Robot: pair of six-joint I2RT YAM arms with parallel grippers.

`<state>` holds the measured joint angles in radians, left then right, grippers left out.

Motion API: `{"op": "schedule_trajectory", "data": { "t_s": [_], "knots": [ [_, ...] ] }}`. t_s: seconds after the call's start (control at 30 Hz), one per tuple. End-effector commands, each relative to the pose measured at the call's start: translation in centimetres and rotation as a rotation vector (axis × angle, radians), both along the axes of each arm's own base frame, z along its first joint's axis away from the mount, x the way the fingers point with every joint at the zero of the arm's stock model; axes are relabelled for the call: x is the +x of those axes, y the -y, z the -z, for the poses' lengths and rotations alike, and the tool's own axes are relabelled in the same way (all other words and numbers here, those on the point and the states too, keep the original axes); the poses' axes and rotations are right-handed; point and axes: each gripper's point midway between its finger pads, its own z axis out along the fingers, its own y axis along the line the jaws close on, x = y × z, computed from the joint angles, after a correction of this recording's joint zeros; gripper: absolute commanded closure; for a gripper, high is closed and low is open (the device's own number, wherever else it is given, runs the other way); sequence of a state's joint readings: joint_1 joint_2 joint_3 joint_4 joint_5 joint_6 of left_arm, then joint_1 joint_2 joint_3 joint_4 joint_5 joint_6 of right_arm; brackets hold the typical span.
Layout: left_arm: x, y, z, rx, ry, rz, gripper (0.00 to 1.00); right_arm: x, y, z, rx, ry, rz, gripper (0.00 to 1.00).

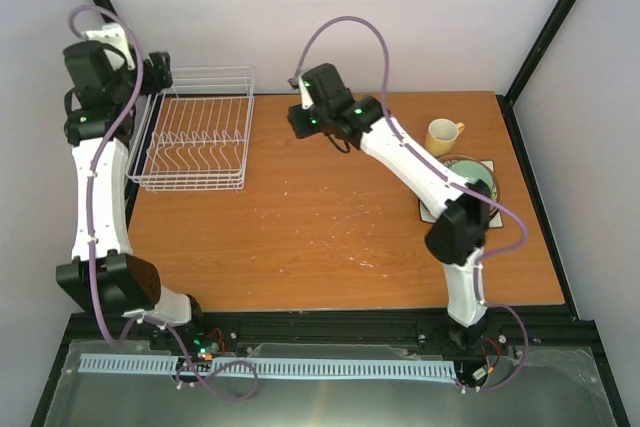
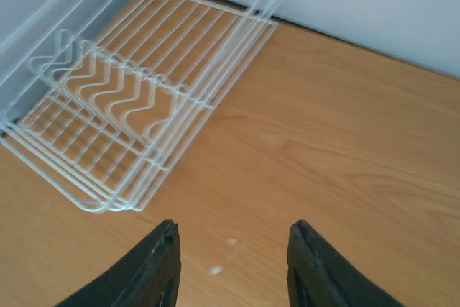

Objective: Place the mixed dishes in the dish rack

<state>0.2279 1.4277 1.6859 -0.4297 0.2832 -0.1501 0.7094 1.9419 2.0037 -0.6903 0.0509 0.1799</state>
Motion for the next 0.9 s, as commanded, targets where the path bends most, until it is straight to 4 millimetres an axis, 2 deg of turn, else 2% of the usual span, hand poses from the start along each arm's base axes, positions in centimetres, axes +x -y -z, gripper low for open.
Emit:
{"op": "schedule_trajectory", "data": {
  "t_s": [0.0,0.1,0.17,0.3,0.4,0.47,0.53,0.67,0.73,0.8,0.87],
  "knots": [
    [-0.4,-2.8,10.7,0.043,-0.381,-0.127,0.16,-2.0,-3.4,3.3,0.024,-0.264,-0.092,0.57],
    [-0.4,-2.9,12.9,0.036,-0.438,-0.127,0.23,-1.9,-5.3,3.2,0.032,-0.286,-0.107,0.54],
    [-0.3,-1.8,14.5,0.015,-0.467,-0.059,0.29,-2.1,-6.1,4.0,0.028,-0.301,-0.122,0.53],
    [-0.2,1.0,17.1,-0.041,-0.53,0.11,0.36,-2.0,-5.2,6.3,-0.003,-0.315,-0.08,0.5],
    [-0.2,3.7,18.0,-0.108,-0.552,0.249,0.41,-1.9,-3.8,6.3,-0.007,-0.297,-0.049,0.48],
    [-0.1,5.7,18.6,-0.099,-0.567,0.299,0.41,-1.6,-2.8,6.6,-0.012,-0.303,-0.028,0.47],
    [0.3,8.1,19.6,-0.059,-0.599,0.326,0.4,-1.2,-1.1,7.8,-0.038,-0.324,0.006,0.47],
    [1.2,11.7,22.6,0.01,-0.708,0.346,0.45,0.1,2.9,8.1,-0.038,-0.329,0.092,0.56],
    [1.6,13.5,24.5,0.056,-0.773,0.361,0.47,0.4,5.1,7.9,-0.021,-0.322,0.13,0.57],
    [1.7,14.6,25.8,0.113,-0.824,0.345,0.47,0.8,7.4,7.7,-0.002,-0.314,0.173,0.55],
    [2.0,14.6,26.7,0.161,-0.857,0.295,0.47,0.9,9.6,7.6,0.005,-0.312,0.21,0.54]
  ]
}}
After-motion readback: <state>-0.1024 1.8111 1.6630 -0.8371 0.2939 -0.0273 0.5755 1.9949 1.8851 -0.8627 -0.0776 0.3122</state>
